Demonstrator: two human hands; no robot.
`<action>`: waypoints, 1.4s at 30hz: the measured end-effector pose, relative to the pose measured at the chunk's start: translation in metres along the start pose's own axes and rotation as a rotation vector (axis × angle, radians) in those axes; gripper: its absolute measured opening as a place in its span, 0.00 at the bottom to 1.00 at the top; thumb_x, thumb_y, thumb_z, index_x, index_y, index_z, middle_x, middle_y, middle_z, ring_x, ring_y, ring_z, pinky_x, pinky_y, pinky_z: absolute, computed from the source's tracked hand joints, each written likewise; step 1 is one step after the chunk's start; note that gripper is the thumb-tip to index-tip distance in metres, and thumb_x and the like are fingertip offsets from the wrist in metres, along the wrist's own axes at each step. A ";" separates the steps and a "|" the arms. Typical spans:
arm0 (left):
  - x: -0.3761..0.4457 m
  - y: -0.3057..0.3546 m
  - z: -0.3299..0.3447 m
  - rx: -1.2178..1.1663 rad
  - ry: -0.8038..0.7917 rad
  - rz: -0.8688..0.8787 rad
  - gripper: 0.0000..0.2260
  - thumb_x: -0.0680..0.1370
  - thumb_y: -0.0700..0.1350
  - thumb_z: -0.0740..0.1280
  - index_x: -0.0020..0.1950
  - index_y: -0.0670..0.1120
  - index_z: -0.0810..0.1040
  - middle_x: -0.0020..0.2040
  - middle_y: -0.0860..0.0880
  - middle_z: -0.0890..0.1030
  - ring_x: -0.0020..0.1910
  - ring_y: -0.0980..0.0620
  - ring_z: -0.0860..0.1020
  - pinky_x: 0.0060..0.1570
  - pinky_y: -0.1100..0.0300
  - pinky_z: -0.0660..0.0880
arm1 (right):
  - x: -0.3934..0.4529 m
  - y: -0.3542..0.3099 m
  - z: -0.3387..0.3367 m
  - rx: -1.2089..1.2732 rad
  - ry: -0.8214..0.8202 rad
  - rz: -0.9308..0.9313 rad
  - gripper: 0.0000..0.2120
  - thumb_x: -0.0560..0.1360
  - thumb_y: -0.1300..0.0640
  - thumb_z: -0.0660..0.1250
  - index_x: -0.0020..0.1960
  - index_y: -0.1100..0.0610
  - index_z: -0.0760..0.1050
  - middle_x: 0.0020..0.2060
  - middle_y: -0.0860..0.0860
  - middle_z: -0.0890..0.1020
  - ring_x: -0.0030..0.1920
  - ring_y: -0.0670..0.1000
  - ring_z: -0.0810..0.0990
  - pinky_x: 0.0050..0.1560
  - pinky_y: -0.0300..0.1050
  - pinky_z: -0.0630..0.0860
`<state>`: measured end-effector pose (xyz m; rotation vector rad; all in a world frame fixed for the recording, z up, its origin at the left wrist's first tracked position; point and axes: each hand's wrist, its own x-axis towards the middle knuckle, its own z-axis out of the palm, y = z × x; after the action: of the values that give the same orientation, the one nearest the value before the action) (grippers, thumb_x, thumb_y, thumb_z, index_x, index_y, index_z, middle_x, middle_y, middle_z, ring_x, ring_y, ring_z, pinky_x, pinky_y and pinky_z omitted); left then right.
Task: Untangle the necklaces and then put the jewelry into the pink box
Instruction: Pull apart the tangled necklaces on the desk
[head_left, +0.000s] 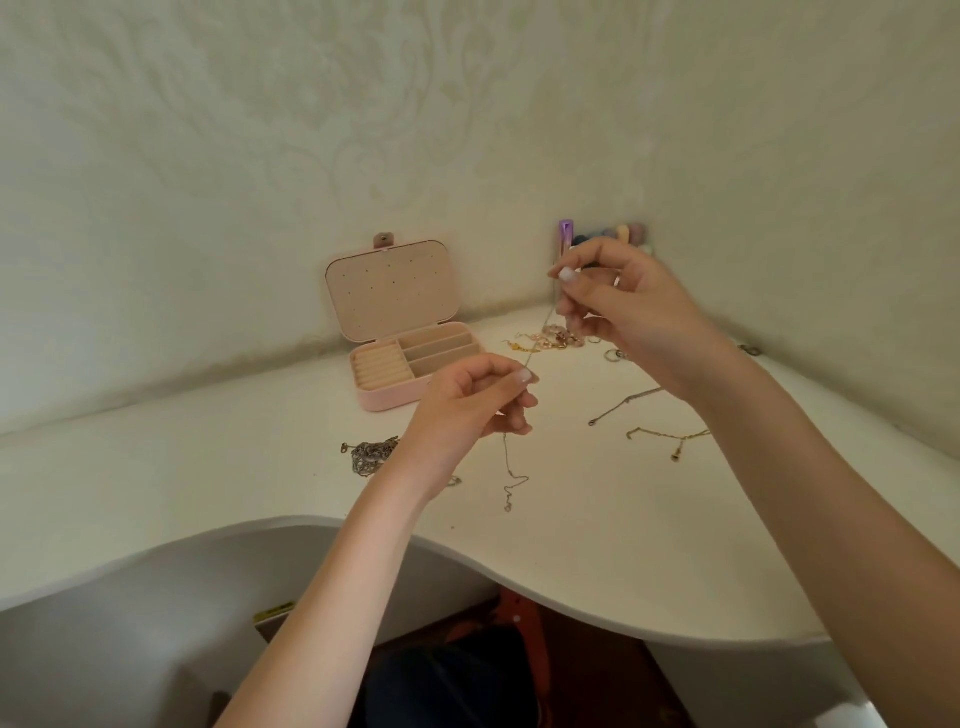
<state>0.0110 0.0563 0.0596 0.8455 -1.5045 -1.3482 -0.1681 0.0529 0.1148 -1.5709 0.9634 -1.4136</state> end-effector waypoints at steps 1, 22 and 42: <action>0.000 0.001 0.000 -0.002 0.006 -0.003 0.04 0.77 0.38 0.66 0.44 0.41 0.79 0.33 0.49 0.80 0.29 0.54 0.76 0.35 0.62 0.77 | 0.000 -0.001 0.000 -0.006 0.004 -0.007 0.02 0.78 0.60 0.65 0.47 0.56 0.76 0.31 0.48 0.78 0.31 0.47 0.75 0.40 0.44 0.71; -0.004 -0.012 -0.016 0.312 -0.093 -0.093 0.08 0.71 0.39 0.74 0.50 0.46 0.83 0.44 0.46 0.86 0.45 0.52 0.84 0.52 0.62 0.78 | 0.004 -0.007 0.006 0.278 0.096 -0.005 0.05 0.78 0.61 0.63 0.45 0.55 0.76 0.35 0.49 0.78 0.34 0.46 0.76 0.38 0.39 0.72; 0.010 0.025 0.007 -0.009 0.090 0.137 0.11 0.70 0.36 0.73 0.51 0.44 0.79 0.35 0.48 0.84 0.40 0.51 0.84 0.53 0.57 0.78 | -0.004 0.001 0.015 0.116 -0.037 -0.004 0.02 0.77 0.60 0.65 0.47 0.56 0.76 0.32 0.51 0.78 0.36 0.48 0.77 0.41 0.41 0.76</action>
<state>0.0030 0.0542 0.0861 0.7729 -1.4580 -1.2005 -0.1537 0.0569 0.1111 -1.5087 0.8424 -1.4127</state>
